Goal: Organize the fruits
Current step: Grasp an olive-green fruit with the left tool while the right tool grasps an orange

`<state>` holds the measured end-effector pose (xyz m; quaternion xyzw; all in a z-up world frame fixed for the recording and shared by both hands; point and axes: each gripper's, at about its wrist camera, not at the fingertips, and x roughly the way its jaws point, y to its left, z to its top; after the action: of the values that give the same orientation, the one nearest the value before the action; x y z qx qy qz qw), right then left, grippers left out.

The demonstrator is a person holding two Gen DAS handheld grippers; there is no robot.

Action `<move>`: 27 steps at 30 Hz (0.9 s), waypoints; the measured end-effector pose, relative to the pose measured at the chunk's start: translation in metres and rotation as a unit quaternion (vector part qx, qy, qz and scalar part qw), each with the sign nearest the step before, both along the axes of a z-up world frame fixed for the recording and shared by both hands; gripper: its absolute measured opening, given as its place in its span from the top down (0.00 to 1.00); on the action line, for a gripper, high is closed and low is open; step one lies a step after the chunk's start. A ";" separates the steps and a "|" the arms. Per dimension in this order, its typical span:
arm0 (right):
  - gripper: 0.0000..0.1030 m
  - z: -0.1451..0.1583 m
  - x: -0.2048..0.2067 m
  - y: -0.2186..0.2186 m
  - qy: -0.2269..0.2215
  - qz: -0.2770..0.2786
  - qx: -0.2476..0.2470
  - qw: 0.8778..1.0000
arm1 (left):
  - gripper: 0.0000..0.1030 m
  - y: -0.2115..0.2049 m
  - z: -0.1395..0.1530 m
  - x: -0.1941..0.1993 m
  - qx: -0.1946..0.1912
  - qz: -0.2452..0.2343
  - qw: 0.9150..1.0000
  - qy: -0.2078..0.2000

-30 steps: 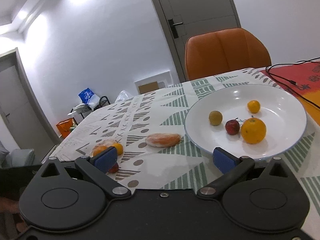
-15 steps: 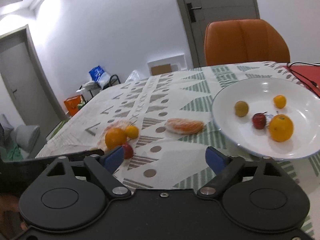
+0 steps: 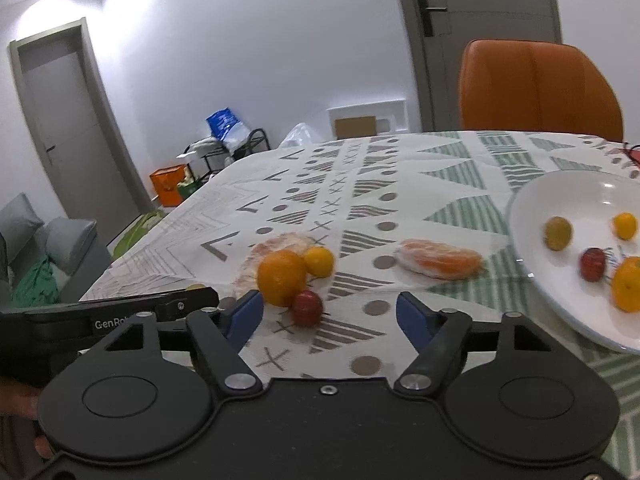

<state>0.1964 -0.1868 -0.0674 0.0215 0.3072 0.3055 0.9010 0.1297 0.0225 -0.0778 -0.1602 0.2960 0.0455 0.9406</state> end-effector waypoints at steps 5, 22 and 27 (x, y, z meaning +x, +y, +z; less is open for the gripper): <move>0.38 0.001 0.004 0.018 0.003 0.019 -0.005 1.000 | 0.77 0.011 -0.001 -0.001 -0.004 0.011 1.000 0.000; 0.55 -0.007 0.019 0.051 0.012 0.029 -0.018 0.999 | 0.77 0.031 0.001 -0.006 -0.008 0.029 1.000 -0.003; 0.70 -0.007 0.019 0.046 0.015 0.024 -0.006 1.000 | 0.77 0.029 0.003 -0.007 -0.006 0.025 1.000 -0.006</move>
<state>0.2151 -0.1409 -0.0743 0.0131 0.3233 0.3249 0.8887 0.1224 0.0516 -0.0746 -0.1739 0.2870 0.0662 0.9397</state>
